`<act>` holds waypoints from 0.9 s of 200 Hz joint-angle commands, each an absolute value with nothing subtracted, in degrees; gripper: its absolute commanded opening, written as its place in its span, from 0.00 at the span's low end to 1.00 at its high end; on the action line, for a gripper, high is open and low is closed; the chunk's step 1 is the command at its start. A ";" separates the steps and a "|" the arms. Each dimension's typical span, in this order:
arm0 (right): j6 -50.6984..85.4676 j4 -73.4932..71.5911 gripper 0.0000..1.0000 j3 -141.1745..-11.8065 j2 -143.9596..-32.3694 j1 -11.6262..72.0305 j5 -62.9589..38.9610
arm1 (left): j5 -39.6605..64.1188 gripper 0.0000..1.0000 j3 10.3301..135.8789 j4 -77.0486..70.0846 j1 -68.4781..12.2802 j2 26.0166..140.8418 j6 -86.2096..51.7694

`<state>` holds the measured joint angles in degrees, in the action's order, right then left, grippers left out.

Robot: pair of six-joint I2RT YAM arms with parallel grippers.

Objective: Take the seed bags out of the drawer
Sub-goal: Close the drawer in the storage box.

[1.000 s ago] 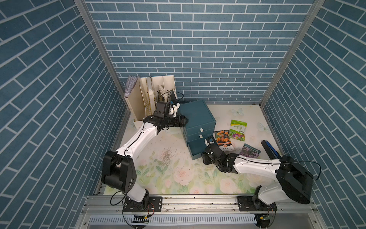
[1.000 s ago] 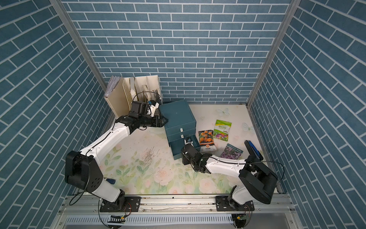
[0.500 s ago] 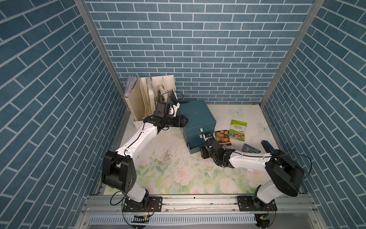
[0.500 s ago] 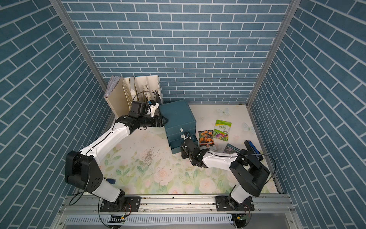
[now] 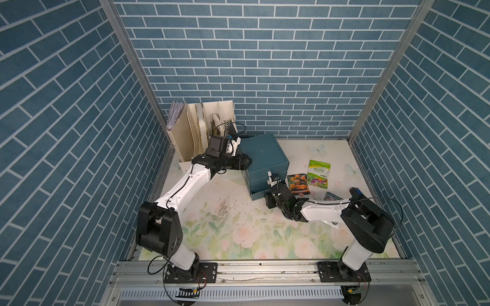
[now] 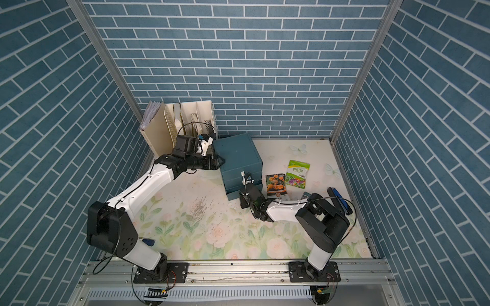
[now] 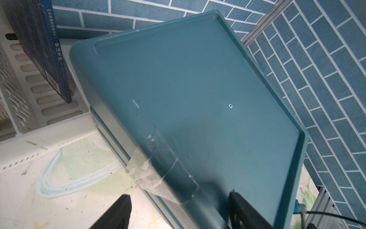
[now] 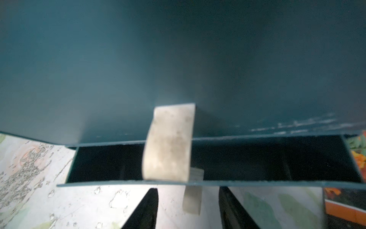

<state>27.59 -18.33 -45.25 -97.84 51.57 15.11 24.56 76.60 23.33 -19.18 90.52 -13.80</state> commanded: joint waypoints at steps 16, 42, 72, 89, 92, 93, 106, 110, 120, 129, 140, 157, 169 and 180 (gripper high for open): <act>25.71 -22.84 0.53 -47.93 -100.60 51.33 16.34 | 19.95 0.81 73.56 35.07 -18.28 92.57 -10.73; 25.84 -23.92 0.52 -48.47 -101.73 51.33 16.85 | 20.05 0.81 73.36 35.14 -18.28 92.54 -10.63; 26.65 -25.87 0.52 -47.84 -101.74 51.31 18.19 | 20.20 0.81 73.17 35.09 -18.28 92.34 -10.51; 27.42 -27.20 0.52 -47.25 -101.45 51.33 19.11 | 20.15 0.81 73.05 35.20 -18.28 92.25 -10.45; 27.50 -27.44 0.52 -47.19 -101.43 51.33 19.13 | 20.21 0.81 73.04 35.17 -18.25 92.20 -10.44; 27.55 -27.52 0.52 -47.15 -101.43 51.33 19.15 | 20.26 0.81 73.04 35.16 -18.26 92.20 -10.40; 27.97 -28.94 0.52 -46.72 -101.18 51.33 19.24 | 20.28 0.81 73.03 35.16 -18.25 92.21 -10.46; 28.26 -29.25 0.52 -46.57 -101.16 51.32 19.29 | 20.22 0.81 73.04 35.16 -18.28 92.24 -10.46; 28.47 -30.42 0.52 -46.23 -101.13 51.32 19.25 | 20.26 0.81 73.10 35.18 -18.28 92.18 -10.45; 28.81 -30.75 0.52 -46.17 -101.23 51.30 19.37 | 20.30 0.81 73.12 35.16 -18.28 92.25 -10.44; 28.91 -31.67 0.52 -46.01 -101.40 51.28 19.34 | 20.37 0.81 73.04 35.16 -18.28 92.25 -10.37; 29.17 -32.47 0.52 -46.11 -101.93 51.35 19.51 | 20.52 0.81 73.04 35.20 -18.23 92.29 -10.37; 29.44 -32.53 0.52 -46.51 -102.54 51.28 19.51 | 20.52 0.81 72.88 35.16 -18.28 92.35 -10.37; 29.54 -32.66 0.52 -47.02 -103.15 51.31 19.35 | 20.57 0.81 72.93 35.19 -18.28 92.35 -10.36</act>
